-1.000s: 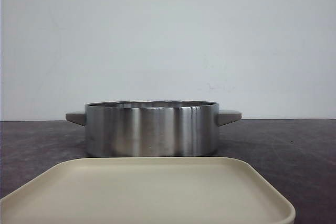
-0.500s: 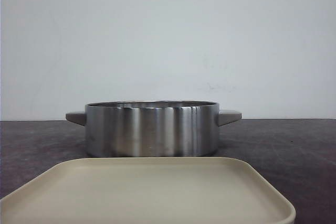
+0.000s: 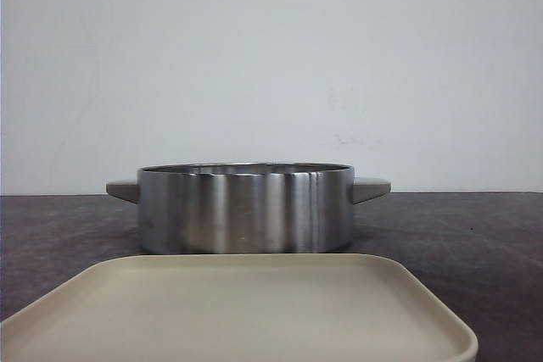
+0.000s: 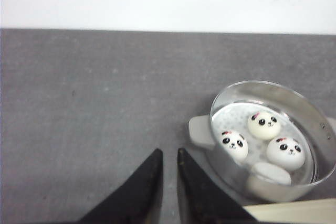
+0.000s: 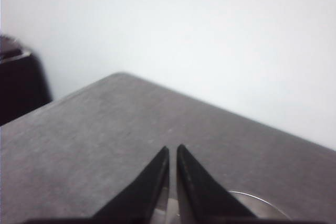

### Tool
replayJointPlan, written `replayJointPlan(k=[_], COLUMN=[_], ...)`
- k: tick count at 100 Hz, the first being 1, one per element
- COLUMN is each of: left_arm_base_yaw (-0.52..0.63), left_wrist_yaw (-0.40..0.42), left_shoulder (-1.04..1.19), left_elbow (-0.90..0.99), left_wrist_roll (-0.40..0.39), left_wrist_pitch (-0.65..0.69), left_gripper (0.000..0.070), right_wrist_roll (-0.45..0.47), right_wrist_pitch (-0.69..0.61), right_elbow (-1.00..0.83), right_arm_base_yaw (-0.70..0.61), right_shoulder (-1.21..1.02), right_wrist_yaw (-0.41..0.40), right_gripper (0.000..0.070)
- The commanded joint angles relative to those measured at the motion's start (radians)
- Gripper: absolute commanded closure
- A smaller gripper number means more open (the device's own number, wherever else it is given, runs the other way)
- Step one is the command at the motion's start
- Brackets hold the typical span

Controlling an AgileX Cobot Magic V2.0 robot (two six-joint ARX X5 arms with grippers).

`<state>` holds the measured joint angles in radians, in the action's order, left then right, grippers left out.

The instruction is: Steam buns

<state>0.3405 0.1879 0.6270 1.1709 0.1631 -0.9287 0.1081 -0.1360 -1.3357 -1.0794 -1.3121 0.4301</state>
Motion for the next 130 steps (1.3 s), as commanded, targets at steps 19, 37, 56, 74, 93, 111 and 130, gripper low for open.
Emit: replayJointPlan(k=[19,37,56,74,93,111,130], left_arm_base_yaw=[0.000,0.000,0.000,0.000,0.000,0.000,0.000], left_wrist_yaw=[0.006,0.006,0.006,0.006,0.006,0.006,0.006], left_shoulder=[0.006,0.005,0.005,0.005,0.005,0.005,0.005], left_elbow=[0.012,0.012,0.012,0.012,0.012,0.012,0.012], left_wrist_roll=[-0.007,0.006,0.006,0.006,0.007,0.007,0.007], left_wrist_pitch=[0.039,0.039,0.036,0.036,0.036,0.036,0.035], left_gripper=[0.0700,0.0700,0.0700,0.0700,0.0700,0.0700,0.0700], right_wrist_roll=[-0.092,-0.118,-0.116,-0.116,-0.116,-0.116,-0.117], right_wrist_pitch=[0.040,0.024,0.035,0.035,0.033,-0.031,-0.199], right_elbow=[0.202,0.209,0.209,0.209,0.209,0.209,0.245], right_arm_base_yaw=[-0.008,-0.008,-0.008,-0.008,-0.008,0.006,0.137], right_shoulder=[0.206,0.252,0.260,0.260,0.260,0.255,0.299], right_wrist_yaw=[0.027,0.096,0.094,0.094,0.094,0.097,0.031], right_gripper=[0.0684,0.0684,0.0683,0.0684,0.0684,0.0683,0.0683])
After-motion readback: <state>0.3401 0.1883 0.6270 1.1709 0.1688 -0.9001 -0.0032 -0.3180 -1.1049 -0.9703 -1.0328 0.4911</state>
